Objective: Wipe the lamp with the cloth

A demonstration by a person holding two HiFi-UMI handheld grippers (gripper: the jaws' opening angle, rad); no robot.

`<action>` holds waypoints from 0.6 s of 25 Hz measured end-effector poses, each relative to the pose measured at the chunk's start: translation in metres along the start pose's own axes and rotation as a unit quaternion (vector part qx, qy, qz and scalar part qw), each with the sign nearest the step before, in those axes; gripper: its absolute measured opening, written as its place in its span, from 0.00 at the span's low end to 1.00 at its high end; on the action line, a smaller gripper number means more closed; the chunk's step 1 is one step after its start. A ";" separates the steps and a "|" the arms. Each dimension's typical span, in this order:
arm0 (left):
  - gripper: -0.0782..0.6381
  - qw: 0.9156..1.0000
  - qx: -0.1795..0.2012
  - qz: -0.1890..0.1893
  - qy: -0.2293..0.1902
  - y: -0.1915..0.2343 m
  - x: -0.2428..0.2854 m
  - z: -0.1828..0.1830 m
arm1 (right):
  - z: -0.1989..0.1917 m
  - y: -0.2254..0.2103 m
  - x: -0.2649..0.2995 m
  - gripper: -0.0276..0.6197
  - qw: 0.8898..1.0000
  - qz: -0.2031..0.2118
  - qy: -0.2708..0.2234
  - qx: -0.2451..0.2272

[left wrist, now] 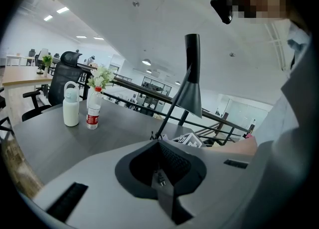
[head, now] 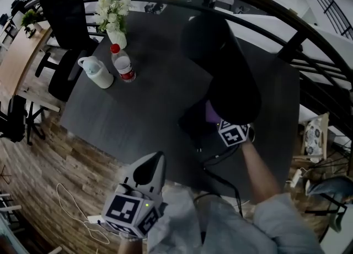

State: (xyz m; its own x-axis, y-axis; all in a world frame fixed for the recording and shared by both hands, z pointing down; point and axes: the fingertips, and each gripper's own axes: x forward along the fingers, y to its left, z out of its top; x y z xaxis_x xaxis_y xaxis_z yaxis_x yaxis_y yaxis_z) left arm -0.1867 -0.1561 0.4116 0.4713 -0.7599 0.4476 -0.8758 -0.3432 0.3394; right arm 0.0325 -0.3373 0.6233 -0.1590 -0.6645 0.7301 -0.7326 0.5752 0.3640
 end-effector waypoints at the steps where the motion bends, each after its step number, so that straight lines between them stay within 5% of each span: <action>1: 0.11 1.000 0.000 -0.004 -0.002 -0.002 0.001 0.002 | -0.004 -0.001 -0.004 0.18 1.000 0.000 0.002 0.008; 15: 0.11 0.999 0.017 -0.027 -0.009 -0.021 0.004 0.010 | -0.052 0.037 -0.058 0.18 0.988 0.022 0.006 0.155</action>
State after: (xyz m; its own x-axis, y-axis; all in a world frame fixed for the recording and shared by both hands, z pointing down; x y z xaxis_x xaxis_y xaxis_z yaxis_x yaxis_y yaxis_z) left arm -0.1676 -0.1579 0.3978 0.5162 -0.7491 0.4152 -0.8524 -0.4022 0.3341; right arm 0.0492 -0.2525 0.6244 -0.1880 -0.6351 0.7492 -0.8929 0.4282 0.1389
